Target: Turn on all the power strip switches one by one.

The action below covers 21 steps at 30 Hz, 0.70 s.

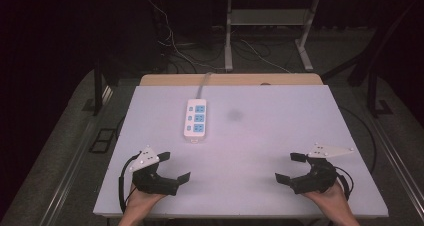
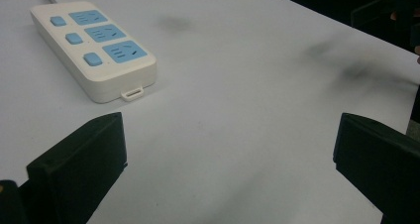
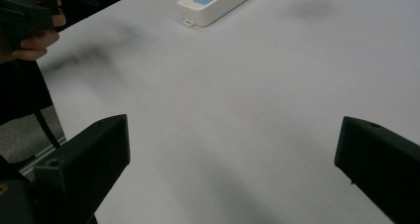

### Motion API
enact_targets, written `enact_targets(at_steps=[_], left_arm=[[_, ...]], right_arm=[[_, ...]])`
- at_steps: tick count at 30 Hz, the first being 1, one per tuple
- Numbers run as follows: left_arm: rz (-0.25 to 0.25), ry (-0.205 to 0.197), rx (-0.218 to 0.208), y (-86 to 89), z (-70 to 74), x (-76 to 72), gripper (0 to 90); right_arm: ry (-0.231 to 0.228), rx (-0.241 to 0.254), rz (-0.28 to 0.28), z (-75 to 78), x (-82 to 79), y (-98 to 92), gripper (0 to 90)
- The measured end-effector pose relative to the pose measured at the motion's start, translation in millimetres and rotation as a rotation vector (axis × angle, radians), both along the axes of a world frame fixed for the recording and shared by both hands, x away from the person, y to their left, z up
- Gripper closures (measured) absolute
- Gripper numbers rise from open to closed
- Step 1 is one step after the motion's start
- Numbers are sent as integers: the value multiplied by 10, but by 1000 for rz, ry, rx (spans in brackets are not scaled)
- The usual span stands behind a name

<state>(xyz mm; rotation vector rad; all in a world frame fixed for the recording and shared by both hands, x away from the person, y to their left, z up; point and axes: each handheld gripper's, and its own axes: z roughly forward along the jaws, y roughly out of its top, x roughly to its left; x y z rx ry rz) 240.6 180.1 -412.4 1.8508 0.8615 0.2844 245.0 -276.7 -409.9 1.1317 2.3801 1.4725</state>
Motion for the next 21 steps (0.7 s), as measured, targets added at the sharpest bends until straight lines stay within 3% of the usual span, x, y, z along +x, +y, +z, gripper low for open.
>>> enact_targets(at_steps=[7,21], left_arm=[[-8,4,-1,-2,3,-4,0],[-33,18,43,-48,38,7,0]], right_arm=[[10,-5,13,-8,-9,17,6],[38,-24,8,-33,-7,-43,6]])
